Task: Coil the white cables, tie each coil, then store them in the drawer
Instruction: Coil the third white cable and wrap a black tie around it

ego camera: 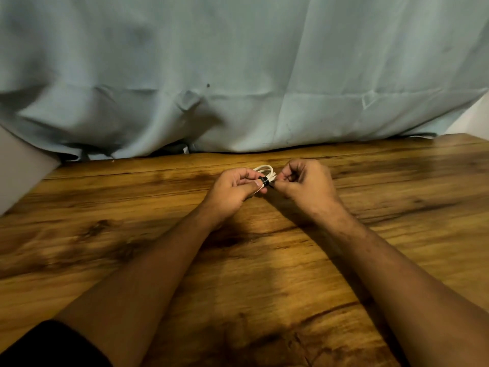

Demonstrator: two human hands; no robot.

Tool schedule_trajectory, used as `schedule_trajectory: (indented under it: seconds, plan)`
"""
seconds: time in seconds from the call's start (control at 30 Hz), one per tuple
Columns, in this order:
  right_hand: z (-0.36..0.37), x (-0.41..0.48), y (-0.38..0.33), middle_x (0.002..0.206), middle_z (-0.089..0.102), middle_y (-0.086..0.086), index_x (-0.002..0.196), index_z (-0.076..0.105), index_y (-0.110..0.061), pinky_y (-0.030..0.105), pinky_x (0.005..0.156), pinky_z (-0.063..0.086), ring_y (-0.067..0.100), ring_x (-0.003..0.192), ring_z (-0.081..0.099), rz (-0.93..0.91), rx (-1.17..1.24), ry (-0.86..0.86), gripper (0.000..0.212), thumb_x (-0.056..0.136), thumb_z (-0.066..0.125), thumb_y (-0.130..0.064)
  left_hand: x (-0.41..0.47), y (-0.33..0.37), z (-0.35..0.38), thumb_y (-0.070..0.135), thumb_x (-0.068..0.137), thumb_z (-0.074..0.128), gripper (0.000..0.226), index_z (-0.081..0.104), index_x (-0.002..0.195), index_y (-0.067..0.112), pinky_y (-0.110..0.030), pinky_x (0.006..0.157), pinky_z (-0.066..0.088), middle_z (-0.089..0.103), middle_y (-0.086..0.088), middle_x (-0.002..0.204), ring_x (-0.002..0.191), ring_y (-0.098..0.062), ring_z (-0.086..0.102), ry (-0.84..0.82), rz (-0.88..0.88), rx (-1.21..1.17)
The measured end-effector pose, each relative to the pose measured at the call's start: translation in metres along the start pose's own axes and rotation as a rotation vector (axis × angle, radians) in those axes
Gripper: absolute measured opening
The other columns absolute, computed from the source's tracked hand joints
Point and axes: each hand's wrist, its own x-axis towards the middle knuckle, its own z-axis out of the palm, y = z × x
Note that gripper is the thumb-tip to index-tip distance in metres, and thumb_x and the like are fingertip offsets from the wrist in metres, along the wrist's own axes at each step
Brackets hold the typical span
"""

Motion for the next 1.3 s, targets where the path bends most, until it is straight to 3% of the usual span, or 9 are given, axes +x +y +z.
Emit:
schedule_trajectory:
  seconds: [0.27, 0.43, 0.67, 0.93, 1.17, 1.3]
  plan:
    - [0.002, 0.000, -0.004, 0.064, 0.069, -0.009, 0.070, 0.071, -0.022, 0.017, 0.054, 0.045, 0.002, 0.055, 0.059, -0.020, -0.054, 0.080, 0.016, 0.079, 0.083, -0.017, 0.000, -0.001, 0.000, -0.002, 0.097, 0.062, 0.016, 0.068, 0.098, 0.013, -0.019, 0.079, 0.053, 0.076, -0.009, 0.086, 0.081, -0.011, 0.070, -0.005, 0.017, 0.024]
    - [-0.001, -0.004, -0.008, 0.067, 0.072, -0.008, 0.074, 0.074, -0.020, 0.026, 0.062, 0.056, 0.010, 0.066, 0.068, -0.061, -0.095, 0.016, 0.010, 0.077, 0.084, -0.019, 0.001, -0.005, -0.001, -0.002, 0.096, 0.063, 0.016, 0.069, 0.101, 0.012, -0.025, 0.084, 0.053, 0.077, -0.011, 0.090, 0.086, -0.014, 0.071, 0.004, 0.018, 0.040]
    - [-0.003, -0.005, -0.011, 0.073, 0.071, -0.009, 0.081, 0.075, -0.022, 0.024, 0.064, 0.053, 0.007, 0.071, 0.068, -0.094, -0.143, -0.028, 0.009, 0.080, 0.084, -0.019, 0.001, -0.005, -0.001, -0.003, 0.096, 0.063, 0.019, 0.070, 0.101, 0.014, -0.023, 0.083, 0.054, 0.076, -0.013, 0.091, 0.085, -0.013, 0.071, -0.001, 0.038, 0.066]
    - [-0.004, -0.002, -0.006, 0.071, 0.072, -0.009, 0.075, 0.072, -0.027, 0.015, 0.058, 0.046, 0.008, 0.065, 0.066, -0.163, -0.147, -0.067, 0.019, 0.082, 0.080, -0.011, 0.003, -0.008, -0.002, -0.002, 0.096, 0.063, 0.017, 0.070, 0.101, 0.012, -0.027, 0.085, 0.054, 0.078, -0.012, 0.092, 0.088, -0.016, 0.073, 0.002, 0.022, 0.034]
    - [-0.006, 0.002, 0.000, 0.077, 0.077, -0.008, 0.084, 0.079, -0.022, 0.036, 0.079, 0.062, 0.012, 0.077, 0.075, -0.113, -0.028, -0.103, 0.015, 0.087, 0.079, -0.007, 0.003, -0.007, -0.003, 0.000, 0.097, 0.063, 0.015, 0.070, 0.101, 0.013, -0.023, 0.081, 0.054, 0.078, -0.007, 0.086, 0.083, -0.012, 0.074, 0.003, 0.006, -0.006]
    - [-0.006, 0.003, -0.001, 0.082, 0.078, -0.007, 0.088, 0.080, -0.021, 0.036, 0.081, 0.062, 0.013, 0.079, 0.075, -0.124, -0.008, -0.100, 0.018, 0.088, 0.077, -0.003, 0.004, -0.007, -0.004, 0.001, 0.097, 0.064, 0.014, 0.070, 0.101, 0.013, -0.027, 0.084, 0.054, 0.079, -0.007, 0.086, 0.084, -0.012, 0.074, 0.005, -0.003, -0.003]
